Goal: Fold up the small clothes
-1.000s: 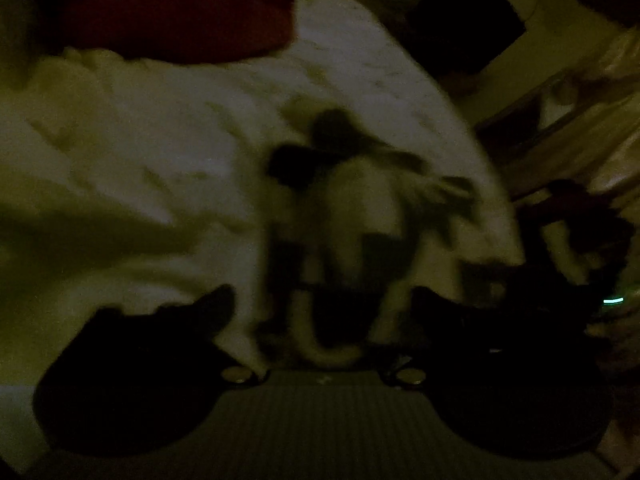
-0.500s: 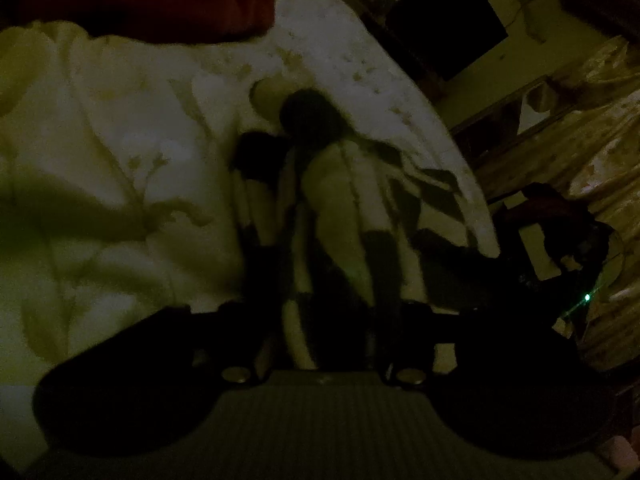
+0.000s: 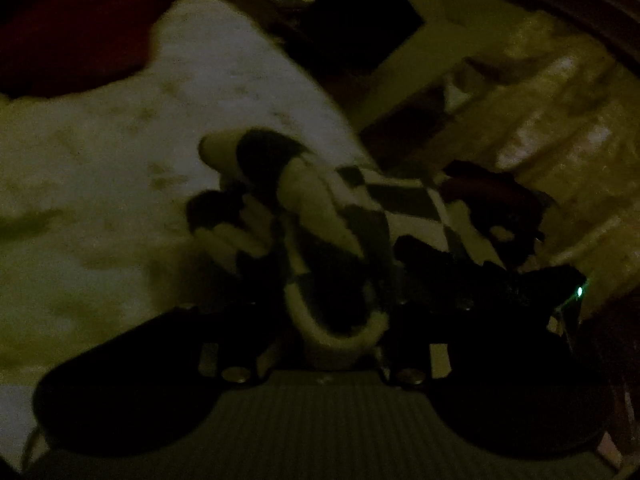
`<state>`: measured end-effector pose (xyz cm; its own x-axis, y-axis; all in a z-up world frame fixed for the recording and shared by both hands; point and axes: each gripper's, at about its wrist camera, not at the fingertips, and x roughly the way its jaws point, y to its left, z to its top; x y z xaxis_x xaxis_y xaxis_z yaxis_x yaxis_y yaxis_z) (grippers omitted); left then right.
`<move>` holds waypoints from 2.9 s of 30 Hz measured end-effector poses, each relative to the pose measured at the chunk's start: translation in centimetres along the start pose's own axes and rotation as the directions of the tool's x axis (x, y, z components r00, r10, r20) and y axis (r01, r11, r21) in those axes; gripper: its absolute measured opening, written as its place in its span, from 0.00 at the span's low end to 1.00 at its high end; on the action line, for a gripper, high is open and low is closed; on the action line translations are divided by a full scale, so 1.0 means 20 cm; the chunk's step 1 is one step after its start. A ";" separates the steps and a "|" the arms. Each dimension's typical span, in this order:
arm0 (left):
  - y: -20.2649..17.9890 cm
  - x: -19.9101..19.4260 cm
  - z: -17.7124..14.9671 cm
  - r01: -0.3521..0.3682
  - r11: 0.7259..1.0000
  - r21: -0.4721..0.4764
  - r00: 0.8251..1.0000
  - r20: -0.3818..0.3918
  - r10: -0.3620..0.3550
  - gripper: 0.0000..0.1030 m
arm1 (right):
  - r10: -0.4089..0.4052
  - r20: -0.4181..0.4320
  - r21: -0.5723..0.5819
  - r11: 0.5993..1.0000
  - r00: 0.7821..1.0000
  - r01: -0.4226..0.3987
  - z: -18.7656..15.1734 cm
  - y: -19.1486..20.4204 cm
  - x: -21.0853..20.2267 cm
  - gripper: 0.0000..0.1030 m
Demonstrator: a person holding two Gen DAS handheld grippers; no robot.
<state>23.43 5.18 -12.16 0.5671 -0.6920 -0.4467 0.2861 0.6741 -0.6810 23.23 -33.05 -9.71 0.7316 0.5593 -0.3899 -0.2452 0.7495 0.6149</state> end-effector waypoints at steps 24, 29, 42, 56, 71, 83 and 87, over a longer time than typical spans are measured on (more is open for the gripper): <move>-0.64 0.93 -0.49 -0.096 0.944 0.315 0.969 -0.189 0.162 0.90 | -0.280 0.077 0.146 0.953 0.957 0.267 -0.05 -0.88 -0.74 1.00; -0.79 0.72 -0.38 -0.221 0.820 0.528 0.966 0.004 0.258 0.88 | -0.409 0.111 0.007 0.912 0.906 0.411 0.03 -0.66 -0.87 1.00; -0.98 0.90 -0.62 -0.195 0.664 0.722 0.944 -0.044 0.326 0.58 | -0.510 -0.063 -0.422 0.793 0.858 0.440 -0.28 -0.30 -0.88 0.67; -1.30 0.54 -0.55 -0.226 0.515 0.827 0.933 0.033 0.357 1.00 | -0.506 -0.047 -0.410 0.796 0.861 0.445 -0.16 -0.02 -0.99 1.00; -1.35 0.42 -0.51 -0.265 0.562 0.784 0.910 0.011 0.415 1.00 | -0.667 -0.212 -0.612 0.661 0.715 0.435 -0.19 0.17 -0.78 1.00; -1.32 0.45 -0.52 -0.271 0.569 0.776 0.903 0.002 0.429 1.00 | -0.720 -0.152 -0.650 0.589 0.678 0.480 -0.20 0.18 -0.80 1.00; -1.32 0.46 -0.52 -0.268 0.574 0.774 0.904 -0.004 0.428 1.00 | -0.731 -0.139 -0.658 0.572 0.668 0.489 -0.21 0.18 -0.80 1.00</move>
<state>13.00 -21.74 -4.34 0.6316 -0.3383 -0.6975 0.6102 0.7719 0.1782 7.87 -37.82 -4.09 0.5792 -0.1255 -0.8055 -0.2009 0.9356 -0.2902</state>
